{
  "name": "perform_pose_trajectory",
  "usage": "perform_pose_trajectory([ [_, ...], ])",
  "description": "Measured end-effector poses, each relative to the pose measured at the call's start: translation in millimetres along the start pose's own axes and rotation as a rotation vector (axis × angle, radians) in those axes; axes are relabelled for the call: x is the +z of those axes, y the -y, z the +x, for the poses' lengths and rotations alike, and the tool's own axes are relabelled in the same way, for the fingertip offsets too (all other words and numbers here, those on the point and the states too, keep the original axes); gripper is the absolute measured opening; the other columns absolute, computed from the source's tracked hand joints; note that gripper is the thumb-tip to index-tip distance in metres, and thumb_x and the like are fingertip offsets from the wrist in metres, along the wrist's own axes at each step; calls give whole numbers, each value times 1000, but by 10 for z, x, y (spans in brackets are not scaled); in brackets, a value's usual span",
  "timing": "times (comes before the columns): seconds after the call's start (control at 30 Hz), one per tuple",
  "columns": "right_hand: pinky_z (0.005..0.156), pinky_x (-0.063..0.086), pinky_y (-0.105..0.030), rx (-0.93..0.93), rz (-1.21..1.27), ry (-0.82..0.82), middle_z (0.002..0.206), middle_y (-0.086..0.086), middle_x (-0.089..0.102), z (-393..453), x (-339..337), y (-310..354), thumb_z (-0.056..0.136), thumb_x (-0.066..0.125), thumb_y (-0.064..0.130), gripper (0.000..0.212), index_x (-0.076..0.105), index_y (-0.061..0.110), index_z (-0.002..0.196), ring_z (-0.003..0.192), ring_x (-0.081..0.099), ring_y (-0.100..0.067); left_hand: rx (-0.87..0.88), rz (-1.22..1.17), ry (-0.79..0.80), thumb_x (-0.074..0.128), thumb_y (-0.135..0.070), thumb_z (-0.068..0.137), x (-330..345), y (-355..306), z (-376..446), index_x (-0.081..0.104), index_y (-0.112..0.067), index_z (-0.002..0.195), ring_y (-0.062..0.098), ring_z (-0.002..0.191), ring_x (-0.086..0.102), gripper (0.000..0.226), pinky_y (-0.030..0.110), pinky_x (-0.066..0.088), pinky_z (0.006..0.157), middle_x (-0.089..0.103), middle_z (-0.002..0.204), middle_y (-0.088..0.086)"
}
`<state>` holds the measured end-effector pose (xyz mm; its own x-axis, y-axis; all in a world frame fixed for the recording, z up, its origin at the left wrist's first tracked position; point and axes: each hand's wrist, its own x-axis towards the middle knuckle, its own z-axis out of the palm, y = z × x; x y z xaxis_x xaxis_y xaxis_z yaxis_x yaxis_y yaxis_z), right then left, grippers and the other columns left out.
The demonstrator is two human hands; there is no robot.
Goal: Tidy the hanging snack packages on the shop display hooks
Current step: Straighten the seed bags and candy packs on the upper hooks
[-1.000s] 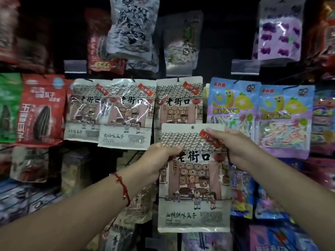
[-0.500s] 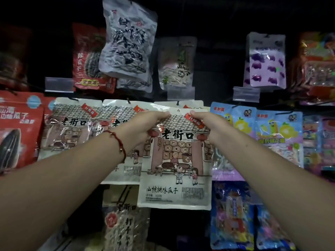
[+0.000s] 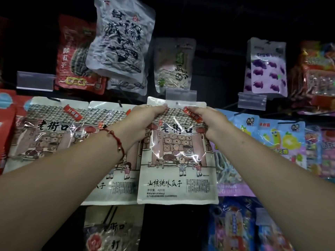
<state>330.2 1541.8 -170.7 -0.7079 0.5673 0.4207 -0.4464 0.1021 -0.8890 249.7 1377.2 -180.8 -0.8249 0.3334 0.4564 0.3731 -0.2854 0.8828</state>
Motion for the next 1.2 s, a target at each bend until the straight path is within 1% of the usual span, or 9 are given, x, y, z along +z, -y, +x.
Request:
perform_pose_trajectory([
  [0.17, 40, 43, -20, 7, -70, -82, 103, -8, 73, 45, 67, -27, 79, 83, 24, 46, 65, 11, 119, 78, 68, -18, 40, 40, -52, 81, -25, 83, 33, 13, 38, 67, -3, 107, 16, 66, 67, 34, 19, 47, 45, 74, 98, 7],
  [0.3, 36, 40, -16, -32, -124, -115, 105, -9, 73, 50, 100, 33, 82, 80, 21, 32, 69, 12, 110, 81, 65, -21, 114, 61, -107, 80, -19, 84, 71, -28, 57, 60, -11, 82, 18, 62, 64, 22, 21, 48, 46, 72, 89, 10],
  [0.37, 38, 42, -19, -29, -155, -132, 102, -9, 73, 43, 95, 57, 83, 79, 20, 23, 70, 13, 102, 87, 66, -24, 140, 128, -142, 81, -24, 83, 83, -34, 35, 62, -11, 82, 19, 63, 62, 23, 24, 47, 51, 71, 87, 8],
  [0.57, 46, 48, -26, -15, -216, -137, 102, -9, 69, -30, 4, -33, 80, 82, 27, 28, 68, 11, 98, 83, 65, -24, 142, 241, -144, 80, -34, 83, 114, 27, -69, 62, -12, 84, 19, 62, 60, 28, 23, 45, 50, 69, 87, 5],
  [0.77, 39, 44, -21, -50, -211, -146, 100, -11, 72, -55, 83, 57, 79, 82, 20, 18, 69, 11, 87, 87, 71, -26, 154, 174, -181, 81, -28, 81, 79, -4, -34, 68, -8, 89, 27, 73, 67, 26, 23, 44, 46, 73, 93, 10],
  [0.87, 40, 44, -22, -61, -222, -152, 86, -6, 69, -39, 82, 85, 79, 82, 18, 16, 67, 13, 79, 73, 67, -20, 154, 167, -178, 81, -23, 81, 90, 0, 26, 69, -7, 94, 31, 83, 72, 23, 25, 45, 46, 73, 96, 11],
  [1.07, 68, 60, -46, -198, -439, -179, 90, -12, 75, 67, 51, -144, 82, 80, 34, 26, 66, 11, 84, 76, 73, -30, 310, 544, -210, 77, -33, 86, 62, 79, 3, 64, -15, 93, 21, 68, 68, 23, 31, 53, 56, 68, 79, 0],
  [1.13, 68, 59, -44, -309, -582, -211, 91, -8, 73, 56, 50, -219, 86, 74, 43, 35, 66, 11, 98, 73, 71, -27, 435, 695, -260, 73, -40, 89, 60, 140, -73, 55, -16, 109, 18, 68, 64, 36, 29, 45, 54, 66, 81, 0],
  [1.2, 68, 54, -38, -399, -649, -247, 101, -4, 69, 24, 42, -264, 88, 71, 45, 44, 61, 12, 114, 83, 66, -23, 523, 794, -279, 69, -44, 91, 55, 206, -160, 40, -18, 137, 19, 82, 66, 60, 30, 50, 65, 68, 104, 5],
])
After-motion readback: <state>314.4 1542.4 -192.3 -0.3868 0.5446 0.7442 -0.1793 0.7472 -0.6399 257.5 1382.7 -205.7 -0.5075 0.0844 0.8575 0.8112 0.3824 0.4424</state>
